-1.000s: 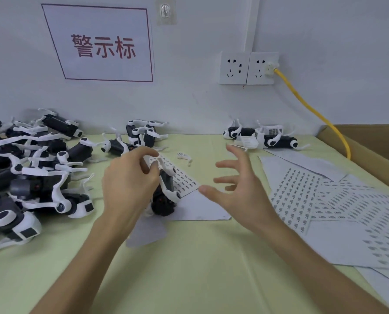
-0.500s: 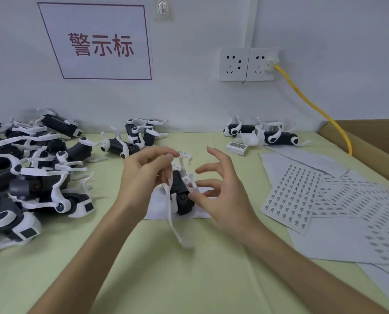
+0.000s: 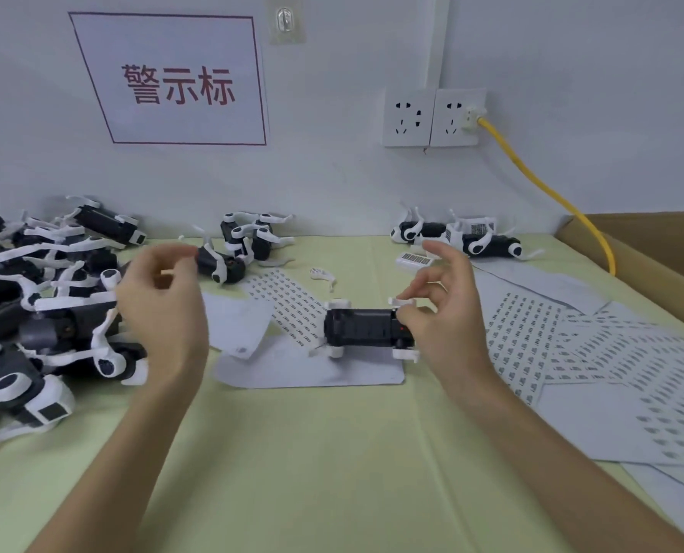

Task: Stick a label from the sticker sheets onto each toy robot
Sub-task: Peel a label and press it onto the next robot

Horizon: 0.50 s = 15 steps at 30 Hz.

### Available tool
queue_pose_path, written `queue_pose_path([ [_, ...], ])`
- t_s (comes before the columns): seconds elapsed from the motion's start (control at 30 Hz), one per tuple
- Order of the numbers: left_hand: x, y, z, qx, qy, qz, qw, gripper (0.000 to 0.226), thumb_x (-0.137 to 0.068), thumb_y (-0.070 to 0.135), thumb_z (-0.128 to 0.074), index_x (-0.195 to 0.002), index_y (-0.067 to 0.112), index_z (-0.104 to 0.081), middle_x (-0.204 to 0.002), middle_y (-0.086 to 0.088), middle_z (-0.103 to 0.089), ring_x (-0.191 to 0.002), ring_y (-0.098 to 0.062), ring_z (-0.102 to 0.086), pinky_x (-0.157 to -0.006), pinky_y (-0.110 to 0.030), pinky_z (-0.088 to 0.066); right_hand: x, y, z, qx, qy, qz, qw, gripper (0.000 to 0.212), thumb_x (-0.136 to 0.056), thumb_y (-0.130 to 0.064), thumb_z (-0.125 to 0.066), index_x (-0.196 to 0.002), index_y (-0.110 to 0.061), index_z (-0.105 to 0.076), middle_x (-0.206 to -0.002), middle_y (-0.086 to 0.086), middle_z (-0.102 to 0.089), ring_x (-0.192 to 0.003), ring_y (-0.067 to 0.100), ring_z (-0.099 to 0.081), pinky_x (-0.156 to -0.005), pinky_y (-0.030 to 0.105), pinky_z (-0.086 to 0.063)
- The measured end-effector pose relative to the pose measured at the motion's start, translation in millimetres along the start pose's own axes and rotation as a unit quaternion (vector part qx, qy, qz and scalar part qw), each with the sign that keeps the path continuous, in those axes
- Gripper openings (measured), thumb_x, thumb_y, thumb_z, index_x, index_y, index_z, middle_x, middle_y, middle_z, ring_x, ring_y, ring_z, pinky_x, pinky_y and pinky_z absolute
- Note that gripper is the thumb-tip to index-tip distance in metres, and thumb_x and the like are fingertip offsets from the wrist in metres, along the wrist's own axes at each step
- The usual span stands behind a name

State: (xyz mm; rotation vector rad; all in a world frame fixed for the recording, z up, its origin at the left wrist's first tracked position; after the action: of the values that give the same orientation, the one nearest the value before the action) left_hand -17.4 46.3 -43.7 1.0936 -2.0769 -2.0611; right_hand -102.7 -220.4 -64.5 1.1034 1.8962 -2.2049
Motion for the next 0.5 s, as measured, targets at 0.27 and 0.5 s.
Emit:
queue_pose_path([
  [0.27, 69.6, 9.5, -43.5, 0.09, -0.639, 0.287, 0.707, 0.041, -0.097, 0.042, -0.054, -0.097, 0.012, -0.081, -0.089, -0.012, -0.074, -0.062, -0.02, -0.064, -0.056, -0.026, -0.053, 8.3, -19.1, 2.1, 0.065, 0.054, 0.162, 0.983, 0.064, -0.074, 0.008, -0.053, -0.13, -0.022, -0.05, -0.089, 0.003, -0.051, -0.076, 0.02, -0.059, -0.058, 0.021, -0.045],
  [0.5, 128.6, 13.3, -62.3, 0.1, -0.656, 0.361, 0.656, 0.05, -0.107, 0.051, -0.043, -0.136, 0.016, -0.064, -0.129, -0.005, -0.07, -0.119, -0.024, -0.067, -0.101, -0.037, -0.053, 17.1, -35.4, -0.1, 0.063, 0.048, 0.271, 0.959, 0.07, -0.076, 0.012, -0.052, -0.136, -0.024, -0.046, -0.091, 0.005, -0.05, -0.082, 0.022, -0.06, -0.066, 0.034, -0.052],
])
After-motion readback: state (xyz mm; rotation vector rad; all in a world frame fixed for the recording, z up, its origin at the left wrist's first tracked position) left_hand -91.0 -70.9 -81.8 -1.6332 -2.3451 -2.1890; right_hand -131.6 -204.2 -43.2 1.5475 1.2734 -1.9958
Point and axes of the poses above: each hand's wrist, its own x-axis away from the middle knuckle, its own z-axis out of the back of the hand, y = z × x, the point moved 3 cm from there along -x, towards the middle knuckle
